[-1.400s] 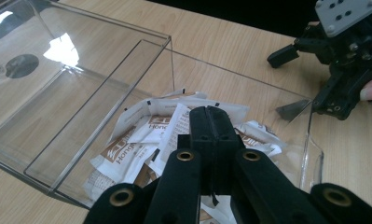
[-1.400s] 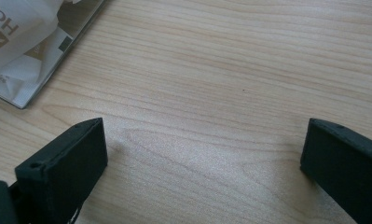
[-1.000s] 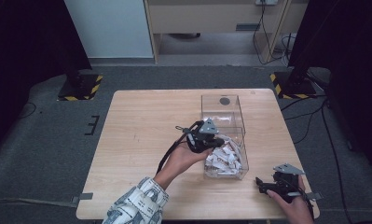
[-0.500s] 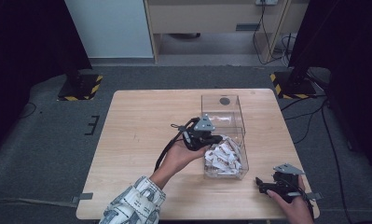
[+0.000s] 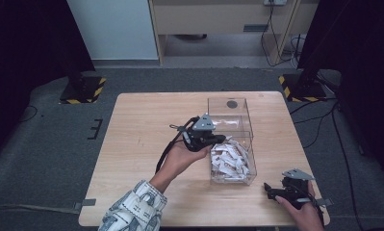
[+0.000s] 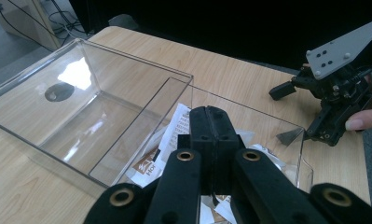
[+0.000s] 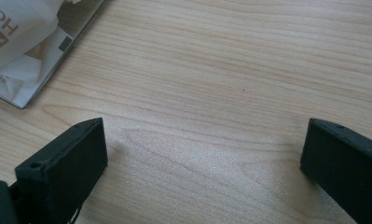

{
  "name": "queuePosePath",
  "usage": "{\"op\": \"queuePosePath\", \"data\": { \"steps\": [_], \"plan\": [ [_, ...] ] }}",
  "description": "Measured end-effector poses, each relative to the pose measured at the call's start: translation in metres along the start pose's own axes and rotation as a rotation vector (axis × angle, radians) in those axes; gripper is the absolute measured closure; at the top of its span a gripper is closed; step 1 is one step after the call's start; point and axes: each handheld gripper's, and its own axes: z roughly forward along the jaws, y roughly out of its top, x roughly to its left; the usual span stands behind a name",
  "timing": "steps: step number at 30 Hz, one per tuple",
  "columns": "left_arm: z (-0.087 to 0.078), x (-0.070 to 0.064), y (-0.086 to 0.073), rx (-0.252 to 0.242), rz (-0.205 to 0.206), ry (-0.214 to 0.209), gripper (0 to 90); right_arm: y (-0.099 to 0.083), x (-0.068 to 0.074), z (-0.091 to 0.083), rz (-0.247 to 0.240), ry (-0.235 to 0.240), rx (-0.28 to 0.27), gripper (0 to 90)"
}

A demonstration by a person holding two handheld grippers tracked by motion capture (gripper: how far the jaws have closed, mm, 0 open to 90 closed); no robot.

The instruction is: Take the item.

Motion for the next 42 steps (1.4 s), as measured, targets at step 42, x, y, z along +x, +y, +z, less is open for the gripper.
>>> {"op": "queuePosePath", "data": {
  "steps": [42],
  "plan": [
    [-0.047, 0.048, -0.017, -0.037, -0.049, 0.116, 90.0, 0.0, 0.0, 0.0, 0.0, 0.0, 0.0, 0.8]
  ]
}}
